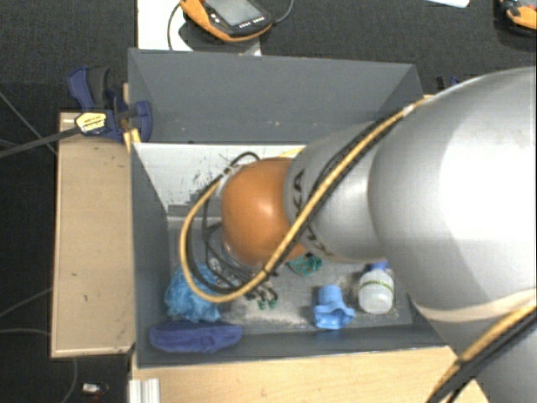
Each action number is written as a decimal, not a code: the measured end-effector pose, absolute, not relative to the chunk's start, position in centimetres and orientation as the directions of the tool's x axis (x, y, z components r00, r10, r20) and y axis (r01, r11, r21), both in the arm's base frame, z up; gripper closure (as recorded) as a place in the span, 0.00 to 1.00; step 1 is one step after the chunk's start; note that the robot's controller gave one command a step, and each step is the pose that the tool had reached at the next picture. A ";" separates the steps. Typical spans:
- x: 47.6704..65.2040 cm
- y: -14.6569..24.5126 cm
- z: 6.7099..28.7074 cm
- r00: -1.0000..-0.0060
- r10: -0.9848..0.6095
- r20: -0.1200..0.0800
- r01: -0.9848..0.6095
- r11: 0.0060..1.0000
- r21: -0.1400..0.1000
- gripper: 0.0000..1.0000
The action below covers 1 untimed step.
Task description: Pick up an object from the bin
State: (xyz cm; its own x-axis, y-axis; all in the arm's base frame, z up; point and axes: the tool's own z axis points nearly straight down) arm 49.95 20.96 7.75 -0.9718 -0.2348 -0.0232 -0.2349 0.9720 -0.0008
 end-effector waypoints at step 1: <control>50.5 22.6 7.6 -0.981 -0.192 -0.021 -0.192 0.981 0.001 1.00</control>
Offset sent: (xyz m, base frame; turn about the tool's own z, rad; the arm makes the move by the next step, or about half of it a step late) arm 0.0057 0.0196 0.0195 -0.0825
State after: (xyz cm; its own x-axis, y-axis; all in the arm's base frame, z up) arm 50.47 22.62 7.55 -0.9812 -0.1916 -0.0214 -0.1916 0.9815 0.0006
